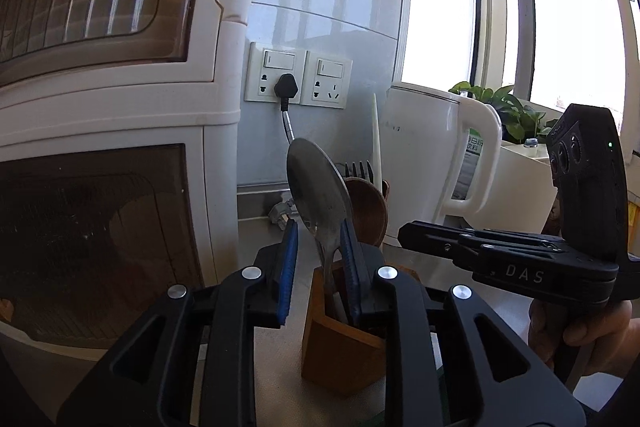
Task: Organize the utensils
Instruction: 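Open both tools to release the spoon and chopstick in the holder, then move both tools back over the green tray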
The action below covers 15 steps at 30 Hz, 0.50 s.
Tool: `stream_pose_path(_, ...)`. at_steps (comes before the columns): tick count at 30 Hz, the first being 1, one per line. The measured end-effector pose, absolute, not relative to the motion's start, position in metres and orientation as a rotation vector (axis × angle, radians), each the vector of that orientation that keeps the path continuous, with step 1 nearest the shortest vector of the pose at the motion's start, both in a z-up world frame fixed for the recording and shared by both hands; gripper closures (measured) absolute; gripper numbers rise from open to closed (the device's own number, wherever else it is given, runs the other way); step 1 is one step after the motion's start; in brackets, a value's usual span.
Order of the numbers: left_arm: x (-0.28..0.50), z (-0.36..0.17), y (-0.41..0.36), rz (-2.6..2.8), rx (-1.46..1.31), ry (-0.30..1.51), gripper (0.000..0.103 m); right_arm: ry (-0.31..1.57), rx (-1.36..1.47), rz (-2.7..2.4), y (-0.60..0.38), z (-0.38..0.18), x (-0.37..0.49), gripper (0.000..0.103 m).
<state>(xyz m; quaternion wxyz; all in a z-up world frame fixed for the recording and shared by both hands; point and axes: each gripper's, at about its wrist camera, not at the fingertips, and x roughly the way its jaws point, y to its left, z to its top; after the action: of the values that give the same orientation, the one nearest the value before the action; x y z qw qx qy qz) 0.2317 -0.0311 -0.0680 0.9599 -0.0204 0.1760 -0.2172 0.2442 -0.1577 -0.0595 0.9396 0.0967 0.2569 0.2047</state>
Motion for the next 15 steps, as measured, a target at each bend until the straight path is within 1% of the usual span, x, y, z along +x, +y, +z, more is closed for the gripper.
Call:
stream_pose_path(1, 0.227, -0.064, -0.027, -0.434, -0.052, 0.353, 0.079, 0.526, 0.196, 0.42, -0.16, -0.057, 0.24, 0.079)
stream_pose_path(2, 0.222, -0.058, -0.022, -0.427, -0.065, 0.349, 0.077, 0.522, 0.197, 0.417, -0.163, -0.054, 0.234, 0.061)
stream_pose_path(3, 0.216, -0.053, -0.016, -0.418, -0.081, 0.346, 0.07, 0.516, 0.205, 0.415, -0.167, -0.049, 0.228, 0.039)
stream_pose_path(4, 0.209, -0.048, -0.009, -0.407, -0.101, 0.344, 0.065, 0.508, 0.215, 0.413, -0.171, -0.044, 0.221, 0.036)
stream_pose_path(5, 0.202, -0.041, 0.0, -0.396, -0.125, 0.343, 0.063, 0.505, 0.216, 0.408, -0.174, -0.039, 0.213, 0.036)
stream_pose_path(6, 0.194, -0.035, 0.009, -0.384, -0.146, 0.346, 0.058, 0.503, 0.211, 0.401, -0.177, -0.033, 0.206, 0.034)
stream_pose_path(7, 0.186, -0.029, 0.017, -0.367, -0.166, 0.35, 0.049, 0.506, 0.203, 0.393, -0.18, -0.027, 0.198, 0.031)
stream_pose_path(8, 0.179, -0.024, 0.025, -0.354, -0.185, 0.363, 0.044, 0.519, 0.195, 0.39, -0.181, -0.021, 0.19, 0.019)
stream_pose_path(9, 0.172, -0.018, 0.033, -0.352, -0.204, 0.385, 0.033, 0.543, 0.187, 0.395, -0.182, -0.017, 0.184, 0.008)
stream_pose_path(10, 0.167, -0.013, 0.039, -0.35, -0.219, 0.413, 0.022, 0.575, 0.178, 0.402, -0.182, -0.014, 0.177, 0.003)
stream_pose_path(11, 0.161, -0.009, 0.045, -0.35, -0.229, 0.441, 0.018, 0.612, 0.166, 0.41, -0.181, -0.011, 0.172, 0.003)
stream_pose_path(12, 0.155, -0.005, 0.05, -0.354, -0.236, 0.472, 0.01, 0.652, 0.154, 0.425, -0.178, -0.009, 0.166, 0.003)
stream_pose_path(13, 0.148, -0.003, 0.055, -0.362, -0.237, 0.506, 0.008, 0.689, 0.145, 0.441, -0.175, -0.008, 0.159, 0.003)
stream_pose_path(15, 0.138, -0.001, 0.06, -0.368, -0.23, 0.593, 0.008, 0.762, 0.125, 0.473, -0.166, -0.008, 0.148, 0.003)
